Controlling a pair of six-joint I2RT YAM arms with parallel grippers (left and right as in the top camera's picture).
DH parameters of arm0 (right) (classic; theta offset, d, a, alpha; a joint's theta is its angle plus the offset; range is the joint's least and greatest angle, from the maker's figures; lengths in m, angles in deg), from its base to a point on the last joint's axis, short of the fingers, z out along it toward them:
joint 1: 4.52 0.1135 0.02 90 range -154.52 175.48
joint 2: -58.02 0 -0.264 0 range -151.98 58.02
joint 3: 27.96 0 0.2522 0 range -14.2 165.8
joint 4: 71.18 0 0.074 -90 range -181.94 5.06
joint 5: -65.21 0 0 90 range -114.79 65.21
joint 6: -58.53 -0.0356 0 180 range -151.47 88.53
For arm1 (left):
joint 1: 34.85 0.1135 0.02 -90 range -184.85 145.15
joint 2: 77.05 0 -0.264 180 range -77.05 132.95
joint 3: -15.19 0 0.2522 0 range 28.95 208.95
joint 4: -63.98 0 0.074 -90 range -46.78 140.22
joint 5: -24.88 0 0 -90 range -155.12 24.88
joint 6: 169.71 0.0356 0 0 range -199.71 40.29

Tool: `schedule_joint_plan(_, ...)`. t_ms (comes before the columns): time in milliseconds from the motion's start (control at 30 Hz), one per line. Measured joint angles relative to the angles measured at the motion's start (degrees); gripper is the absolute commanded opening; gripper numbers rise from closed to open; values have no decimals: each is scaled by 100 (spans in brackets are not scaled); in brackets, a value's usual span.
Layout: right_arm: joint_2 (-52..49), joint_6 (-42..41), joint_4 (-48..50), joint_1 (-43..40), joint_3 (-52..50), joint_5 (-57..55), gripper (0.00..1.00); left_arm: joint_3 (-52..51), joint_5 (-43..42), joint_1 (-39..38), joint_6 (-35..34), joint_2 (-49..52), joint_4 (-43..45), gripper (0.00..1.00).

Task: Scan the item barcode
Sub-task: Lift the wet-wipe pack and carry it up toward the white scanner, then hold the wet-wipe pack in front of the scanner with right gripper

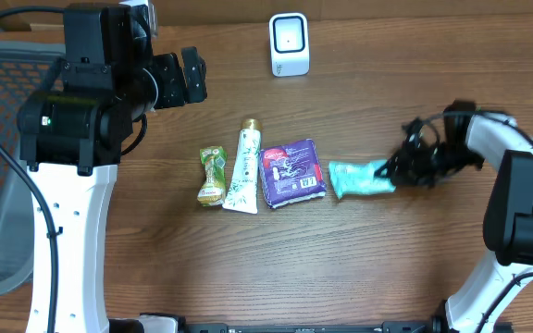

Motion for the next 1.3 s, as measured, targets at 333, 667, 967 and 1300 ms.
schedule_joint_plan(333,2022,289,-369,184,1333,-52,4,0,15,0,0,0,2,99)
schedule_joint_plan(667,2667,-557,306,1681,1335,-1410,3,0,15,0,0,-2,2,100)
schedule_joint_plan(967,2452,-1390,2068,3198,1886,-5917,4,0,15,0,0,0,2,100)
schedule_joint_plan(1300,313,2463,6395,3773,2039,-8590,4,0,17,0,2,2,-9,100)
